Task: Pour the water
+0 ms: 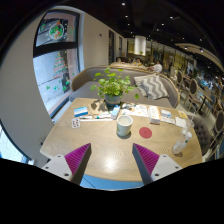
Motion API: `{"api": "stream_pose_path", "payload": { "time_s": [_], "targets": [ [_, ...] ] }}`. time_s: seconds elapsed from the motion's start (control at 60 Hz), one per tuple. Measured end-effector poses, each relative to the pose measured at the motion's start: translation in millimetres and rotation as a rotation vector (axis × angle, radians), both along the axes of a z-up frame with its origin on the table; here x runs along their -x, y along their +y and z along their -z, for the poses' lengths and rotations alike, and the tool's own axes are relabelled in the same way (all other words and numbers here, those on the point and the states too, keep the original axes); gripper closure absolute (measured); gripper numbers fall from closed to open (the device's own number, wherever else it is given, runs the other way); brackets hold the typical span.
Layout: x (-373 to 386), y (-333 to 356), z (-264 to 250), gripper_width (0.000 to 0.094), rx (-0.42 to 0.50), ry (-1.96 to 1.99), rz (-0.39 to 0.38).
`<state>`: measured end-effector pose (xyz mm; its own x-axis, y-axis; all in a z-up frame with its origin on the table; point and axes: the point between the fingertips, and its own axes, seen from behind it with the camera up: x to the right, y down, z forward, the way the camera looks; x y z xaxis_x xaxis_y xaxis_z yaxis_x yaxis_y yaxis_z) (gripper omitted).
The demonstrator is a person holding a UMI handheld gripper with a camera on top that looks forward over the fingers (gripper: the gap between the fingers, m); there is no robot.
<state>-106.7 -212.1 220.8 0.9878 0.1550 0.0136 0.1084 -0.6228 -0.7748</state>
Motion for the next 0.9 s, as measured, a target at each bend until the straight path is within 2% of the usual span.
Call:
{"api": "stream_pose_path", "payload": {
  "time_s": [0.267,0.55,0.733,0.9],
  "targets": [
    [-65,-23,20,0.0089,0.008,-0.005,0.104],
    [-222,-38,81,0.0087,0.001,-0.040,0.299],
    [-322,-8,114,0.0085,-0.046,-0.029,0.379],
    [-376,52,142,0.0086,-0.099,0.004,0.389]
  ]
}}
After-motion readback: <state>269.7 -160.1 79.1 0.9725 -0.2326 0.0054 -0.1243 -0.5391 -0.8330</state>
